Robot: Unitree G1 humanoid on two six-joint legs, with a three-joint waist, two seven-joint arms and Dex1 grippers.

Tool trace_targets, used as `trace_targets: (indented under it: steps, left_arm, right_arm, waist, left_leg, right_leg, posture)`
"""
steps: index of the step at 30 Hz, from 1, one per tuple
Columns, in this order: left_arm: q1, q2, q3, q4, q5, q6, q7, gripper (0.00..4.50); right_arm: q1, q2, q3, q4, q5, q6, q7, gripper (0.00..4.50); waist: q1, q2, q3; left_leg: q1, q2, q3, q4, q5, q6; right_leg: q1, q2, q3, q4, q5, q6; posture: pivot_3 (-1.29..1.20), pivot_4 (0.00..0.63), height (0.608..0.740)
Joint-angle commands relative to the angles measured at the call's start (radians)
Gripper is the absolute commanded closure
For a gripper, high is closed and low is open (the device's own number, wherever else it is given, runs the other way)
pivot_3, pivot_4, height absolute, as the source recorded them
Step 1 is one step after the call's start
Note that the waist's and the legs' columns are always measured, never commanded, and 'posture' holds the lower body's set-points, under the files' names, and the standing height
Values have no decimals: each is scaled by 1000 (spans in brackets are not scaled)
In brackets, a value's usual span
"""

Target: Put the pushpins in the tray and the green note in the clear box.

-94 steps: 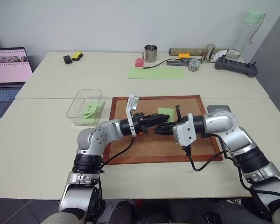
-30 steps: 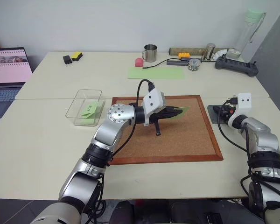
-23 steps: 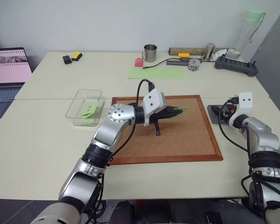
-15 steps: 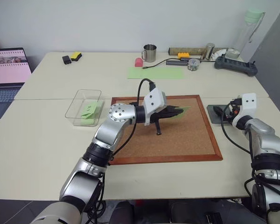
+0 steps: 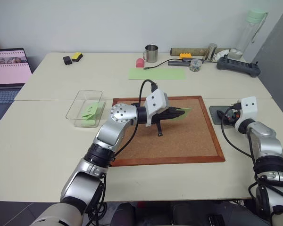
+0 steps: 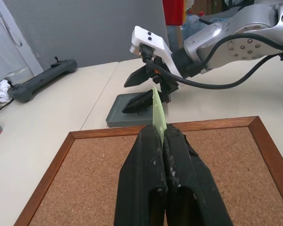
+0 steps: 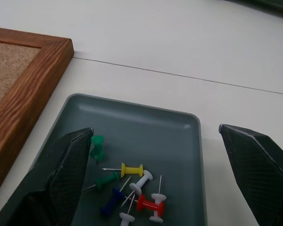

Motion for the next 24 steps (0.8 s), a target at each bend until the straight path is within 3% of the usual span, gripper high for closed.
trace_targets:
  steps: [1,9,13,19,24]
  left_arm:
    - [-16,0,19,-22,7,-17,17,4500]
    - [-28,-4,32,-7,10,-24,36,4500]
    - [-51,2,66,5,-6,-4,54,4500]
    - [-47,51,183,-13,-20,80,157,4500]
    - [45,118,341,-120,-10,189,346,4500]
  right_arm:
    - [-25,-27,-10,2,-2,-32,2,15]
    - [-43,-37,-37,-8,22,-58,8,15]
    - [-22,-49,-39,-111,78,-22,98,15]
    - [96,-78,-20,-494,295,91,377,15]
    - [151,-71,-20,-802,490,290,391,15]
  waist:
    - [0,0,0]
    - [0,0,0]
    - [0,0,0]
    - [1,1,0]
    - [-2,1,0]
  left_leg:
    - [0,0,0,0,0,0]
    - [0,0,0,0,0,0]
    - [0,0,0,0,0,0]
    - [0,0,-1,0,0,0]
    - [0,1,-3,0,0,0]
  right_leg:
    - [0,0,0,0,0,0]
    - [0,0,0,0,0,0]
    - [0,0,0,0,0,0]
    - [0,1,-1,0,0,0]
    - [0,1,-1,1,0,0]
  posture:
    - [0,150,740]
    - [0,150,740]
    - [0,150,740]
    - [0,150,740]
    - [0,150,740]
